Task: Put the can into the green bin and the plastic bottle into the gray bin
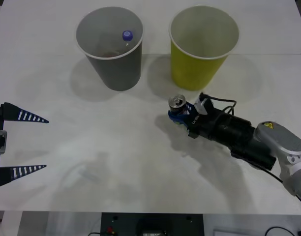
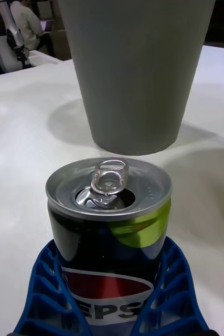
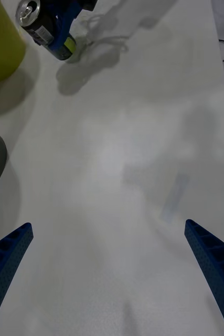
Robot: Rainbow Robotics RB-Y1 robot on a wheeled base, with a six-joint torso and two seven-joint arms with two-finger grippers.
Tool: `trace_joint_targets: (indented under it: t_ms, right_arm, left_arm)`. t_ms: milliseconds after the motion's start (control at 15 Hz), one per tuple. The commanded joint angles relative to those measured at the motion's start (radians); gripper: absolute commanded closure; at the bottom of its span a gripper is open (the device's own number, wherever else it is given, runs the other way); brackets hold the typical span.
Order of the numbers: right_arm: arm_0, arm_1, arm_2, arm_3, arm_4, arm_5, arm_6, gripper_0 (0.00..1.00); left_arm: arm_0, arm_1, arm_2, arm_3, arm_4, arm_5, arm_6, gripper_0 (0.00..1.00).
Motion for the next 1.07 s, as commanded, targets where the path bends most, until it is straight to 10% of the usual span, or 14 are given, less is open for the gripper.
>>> trace_joint_targets:
  t_ms: [67, 467, 800, 1067]
  right_arm:
    - [0.047, -0.085, -0.025, -0.144, 0.188, 0.002, -0.249, 1.00]
    - [0.145, -0.159, -0.124, -0.422, 0.639, -0.032, -0.892, 1.00]
    - [0.203, -0.151, -0.327, -0.699, 1.046, -0.363, -1.455, 1.00]
    - [0.194, -0.148, -0.425, -0.880, 1.194, -0.580, -1.771, 1.00]
  left_arm:
    - [0.000, 0.000, 0.000, 0.000, 0.000, 0.000, 0.000, 0.00]
    - [0.000, 0.000, 0.000, 0.000, 0.000, 0.000, 0.000, 0.00]
    - [0.000, 0.000, 0.000, 0.000, 0.000, 0.000, 0.000, 0.00]
    - [0.000, 0.000, 0.000, 0.000, 0.000, 0.000, 0.000, 0.00]
